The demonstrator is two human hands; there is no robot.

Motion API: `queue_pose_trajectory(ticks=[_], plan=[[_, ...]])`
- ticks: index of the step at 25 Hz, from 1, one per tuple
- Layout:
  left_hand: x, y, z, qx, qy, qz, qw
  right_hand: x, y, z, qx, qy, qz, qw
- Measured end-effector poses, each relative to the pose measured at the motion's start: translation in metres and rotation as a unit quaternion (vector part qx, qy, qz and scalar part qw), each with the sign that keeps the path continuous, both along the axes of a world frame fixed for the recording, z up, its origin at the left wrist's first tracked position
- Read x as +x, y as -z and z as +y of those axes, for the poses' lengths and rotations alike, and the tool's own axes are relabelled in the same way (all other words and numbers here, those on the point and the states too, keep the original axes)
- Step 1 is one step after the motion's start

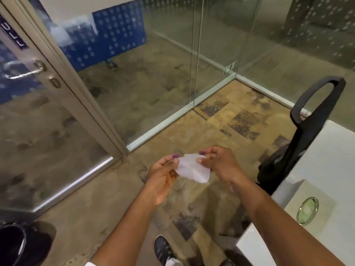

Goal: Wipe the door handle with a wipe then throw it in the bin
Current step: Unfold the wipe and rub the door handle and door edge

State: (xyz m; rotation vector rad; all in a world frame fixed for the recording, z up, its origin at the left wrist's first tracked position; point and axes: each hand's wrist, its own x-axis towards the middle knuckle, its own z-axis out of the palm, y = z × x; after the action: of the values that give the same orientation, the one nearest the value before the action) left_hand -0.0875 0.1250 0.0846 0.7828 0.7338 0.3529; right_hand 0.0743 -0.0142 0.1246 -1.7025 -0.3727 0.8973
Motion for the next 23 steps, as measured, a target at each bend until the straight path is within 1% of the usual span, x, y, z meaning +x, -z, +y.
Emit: queue_pose_trajectory(ticks=[2, 4, 7, 9, 11, 14, 15, 16, 17, 18, 20, 23], plan=[[-0.019, -0.003, 0.037, 0.033, -0.004, 0.023, 0.999, -0.008, 0.0, 0.03, -0.03, 0.001, 0.046, 0.998], [-0.041, -0.007, 0.075, 0.088, 0.002, 0.046, 0.995, -0.019, -0.001, 0.063, -0.036, -0.026, 0.062, 0.997], [-0.067, -0.016, 0.122, 0.189, -0.021, 0.057, 0.98, -0.032, -0.009, 0.113, 0.035, -0.044, 0.049, 0.997], [-0.082, -0.023, 0.151, 0.228, -0.042, 0.044, 0.972, -0.042, -0.012, 0.148, 0.084, -0.051, 0.068, 0.993], [-0.094, -0.028, 0.173, 0.235, -0.051, 0.027, 0.97, -0.051, -0.011, 0.178, 0.119, -0.06, 0.115, 0.984], [-0.105, -0.034, 0.2, 0.218, -0.065, 0.001, 0.974, -0.063, -0.004, 0.221, 0.165, -0.024, 0.201, 0.965], [-0.107, -0.035, 0.208, 0.204, -0.069, -0.008, 0.977, -0.066, 0.0, 0.233, 0.165, -0.027, 0.243, 0.956], [-0.108, -0.035, 0.215, 0.189, -0.072, -0.013, 0.979, -0.071, 0.005, 0.243, 0.145, -0.059, 0.277, 0.948], [-0.109, -0.034, 0.223, 0.177, -0.075, -0.016, 0.981, -0.075, 0.011, 0.253, 0.106, -0.112, 0.294, 0.943], [-0.11, -0.033, 0.232, 0.168, -0.078, -0.016, 0.982, -0.076, 0.018, 0.263, 0.061, -0.164, 0.288, 0.941], [-0.11, -0.032, 0.251, 0.164, -0.087, -0.013, 0.982, -0.074, 0.03, 0.288, 0.002, -0.21, 0.227, 0.951], [-0.113, -0.032, 0.284, 0.154, -0.11, 0.01, 0.982, -0.061, 0.036, 0.337, -0.042, -0.211, 0.068, 0.974]])
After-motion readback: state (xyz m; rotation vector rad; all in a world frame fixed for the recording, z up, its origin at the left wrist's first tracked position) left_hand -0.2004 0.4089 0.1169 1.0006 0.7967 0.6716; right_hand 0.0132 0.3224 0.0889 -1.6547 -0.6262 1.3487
